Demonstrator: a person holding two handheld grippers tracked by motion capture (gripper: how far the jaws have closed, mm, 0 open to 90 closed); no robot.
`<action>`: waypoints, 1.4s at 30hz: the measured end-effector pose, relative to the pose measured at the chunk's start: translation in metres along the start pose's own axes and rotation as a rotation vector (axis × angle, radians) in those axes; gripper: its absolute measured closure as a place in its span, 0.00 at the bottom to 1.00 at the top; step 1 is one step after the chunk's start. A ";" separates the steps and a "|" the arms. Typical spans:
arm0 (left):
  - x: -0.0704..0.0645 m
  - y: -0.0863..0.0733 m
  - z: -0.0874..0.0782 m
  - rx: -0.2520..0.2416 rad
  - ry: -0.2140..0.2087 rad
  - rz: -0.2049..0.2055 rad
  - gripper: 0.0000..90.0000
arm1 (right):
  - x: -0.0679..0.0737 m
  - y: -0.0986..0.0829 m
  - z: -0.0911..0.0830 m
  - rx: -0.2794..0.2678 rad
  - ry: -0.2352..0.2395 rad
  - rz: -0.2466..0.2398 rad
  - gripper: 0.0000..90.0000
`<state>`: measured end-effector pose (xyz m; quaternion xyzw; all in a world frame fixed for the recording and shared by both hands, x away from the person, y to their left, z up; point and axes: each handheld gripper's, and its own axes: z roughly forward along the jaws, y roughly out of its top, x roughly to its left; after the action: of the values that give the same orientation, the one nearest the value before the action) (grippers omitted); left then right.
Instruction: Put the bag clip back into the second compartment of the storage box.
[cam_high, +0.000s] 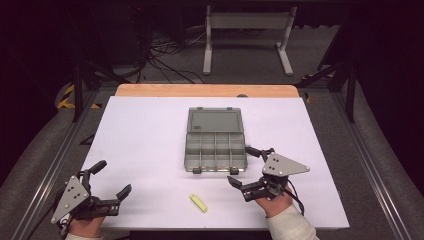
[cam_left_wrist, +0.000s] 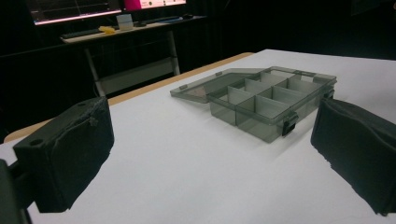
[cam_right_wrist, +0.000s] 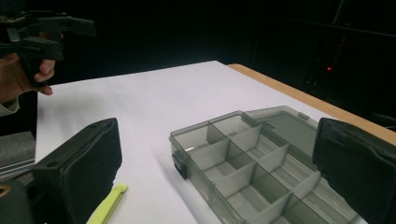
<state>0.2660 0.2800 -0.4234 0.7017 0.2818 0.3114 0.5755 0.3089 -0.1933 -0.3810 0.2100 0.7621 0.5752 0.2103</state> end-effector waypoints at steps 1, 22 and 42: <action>0.000 0.000 0.000 -0.001 0.000 -0.002 0.00 | 0.001 0.001 0.002 0.005 0.005 -0.002 0.02; 0.000 0.000 0.000 -0.001 0.000 0.001 0.00 | 0.017 0.015 0.025 0.090 0.090 -0.033 0.15; 0.000 0.000 0.000 -0.003 -0.002 0.000 0.00 | 0.034 0.033 0.058 0.455 0.172 -0.066 0.22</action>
<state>0.2659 0.2804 -0.4229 0.7010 0.2810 0.3111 0.5770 0.3165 -0.1203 -0.3663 0.1773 0.8936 0.3972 0.1106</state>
